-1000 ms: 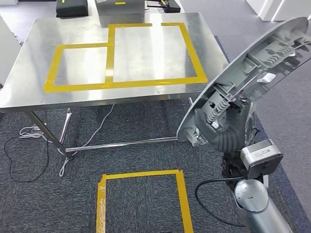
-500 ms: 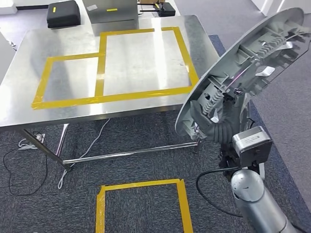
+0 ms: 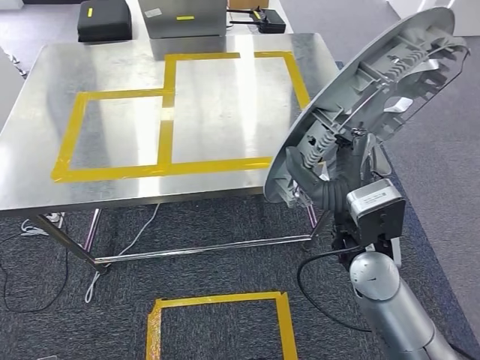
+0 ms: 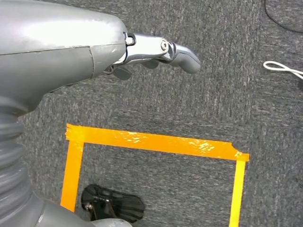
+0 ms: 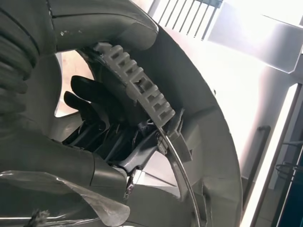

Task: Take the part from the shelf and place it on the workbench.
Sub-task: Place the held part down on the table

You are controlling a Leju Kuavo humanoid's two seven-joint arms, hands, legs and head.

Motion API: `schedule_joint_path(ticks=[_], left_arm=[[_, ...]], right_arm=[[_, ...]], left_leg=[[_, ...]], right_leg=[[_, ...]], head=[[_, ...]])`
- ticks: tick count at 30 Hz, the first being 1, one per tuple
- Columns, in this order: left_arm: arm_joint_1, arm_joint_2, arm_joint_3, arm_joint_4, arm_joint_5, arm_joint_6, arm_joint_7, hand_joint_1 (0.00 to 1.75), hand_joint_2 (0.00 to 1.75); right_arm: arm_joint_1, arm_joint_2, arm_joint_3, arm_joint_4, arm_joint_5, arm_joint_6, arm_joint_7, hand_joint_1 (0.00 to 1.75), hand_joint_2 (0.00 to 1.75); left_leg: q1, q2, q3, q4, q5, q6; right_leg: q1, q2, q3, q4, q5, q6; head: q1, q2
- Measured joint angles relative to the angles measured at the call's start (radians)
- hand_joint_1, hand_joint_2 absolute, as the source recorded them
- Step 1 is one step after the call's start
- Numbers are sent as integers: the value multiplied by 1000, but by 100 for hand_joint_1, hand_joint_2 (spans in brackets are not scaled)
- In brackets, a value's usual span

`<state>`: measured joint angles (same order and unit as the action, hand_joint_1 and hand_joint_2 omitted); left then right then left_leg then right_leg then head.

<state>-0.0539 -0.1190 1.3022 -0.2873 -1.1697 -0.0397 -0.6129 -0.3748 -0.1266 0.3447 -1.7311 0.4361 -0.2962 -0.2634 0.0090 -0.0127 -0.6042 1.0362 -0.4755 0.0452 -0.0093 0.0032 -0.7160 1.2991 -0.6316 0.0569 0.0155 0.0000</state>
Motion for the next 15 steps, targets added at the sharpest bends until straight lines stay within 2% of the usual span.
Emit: schedule_joint_path(ticks=[1, 2, 4, 5, 6, 8, 10, 11, 12, 14, 15], left_arm=[[0, 0, 0, 0, 0, 0, 0, 0, 175], [1, 0, 0, 0, 0, 0, 0, 0, 175], [0, 0, 0, 0, 0, 0, 0, 0, 175], [-2, -1, -1, 0, 1, 0, 0, 0, 175], [-3, -1, -1, 0, 1, 0, 0, 0, 175], [-6, 0, -1, 0, 3, 0, 0, 0, 175], [-8, 2, -2, 0, 3, 0, 0, 0, 175], [-9, 2, -3, 0, 3, 0, 0, 0, 175], [-10, 3, -3, 0, 3, 0, 0, 0, 175], [-10, 5, -5, 0, 3, 0, 0, 0, 175], [-9, 7, -6, 0, 3, 0, 0, 0, 175]], right_arm=[[-2, 0, 1, 4, -2, -1, 1, 175, 175], [-5, 0, 2, 8, -4, -2, 2, 175, 175], [-15, 0, 3, 15, -6, -4, 3, 175, 175], [-21, 1, 3, 17, -7, -5, 3, 175, 175], [-26, 2, 4, 19, -7, -7, 3, 175, 175], [-36, 5, 5, 22, -9, -10, 4, 175, 175], [-47, 8, 6, 26, -10, -12, 5, 175, 175], [-53, 9, 6, 29, -10, -11, 6, 175, 175], [-59, 11, 7, 32, -10, -11, 7, 175, 175], [-67, 15, 8, 41, -10, -10, 10, 175, 175], [-68, 16, 9, 47, -10, -10, 11, 175, 175]], left_leg=[[-1, -2, 13, 0, -10, -1], [-1, -3, 28, 0, -21, -2], [-4, -5, 53, 0, -42, -8], [-5, -5, 61, -2, -52, -13], [-5, -4, 67, -4, -58, -18], [-6, -3, 77, -5, -62, -30], [-6, -2, 73, 24, -66, -41], [-5, -1, 55, 63, -75, -47], [-4, -1, 23, 120, -92, -52], [-2, 0, -54, 235, -144, -58], [-1, 0, -81, 262, -164, -58]], right_leg=[[0, 0, -8, -22, 4, -1], [1, 0, -4, -71, 36, -5], [5, -2, 22, -195, 142, -19], [9, -2, 36, -241, 178, -26], [12, -3, 44, -265, 197, -32], [12, -2, 61, -278, 193, -41], [7, -2, 82, -287, 190, -50], [4, -2, 93, -289, 185, -53], [4, -3, 103, -290, 178, -56], [3, -2, 121, -290, 161, -59], [3, -2, 132, -290, 152, -59]], head=[[0, 0], [0, 0], [0, 0], [0, 0], [-1, 0], [0, 0], [-2, 0], [-3, 0], [-4, 0], [-4, 0], [-4, 0]])
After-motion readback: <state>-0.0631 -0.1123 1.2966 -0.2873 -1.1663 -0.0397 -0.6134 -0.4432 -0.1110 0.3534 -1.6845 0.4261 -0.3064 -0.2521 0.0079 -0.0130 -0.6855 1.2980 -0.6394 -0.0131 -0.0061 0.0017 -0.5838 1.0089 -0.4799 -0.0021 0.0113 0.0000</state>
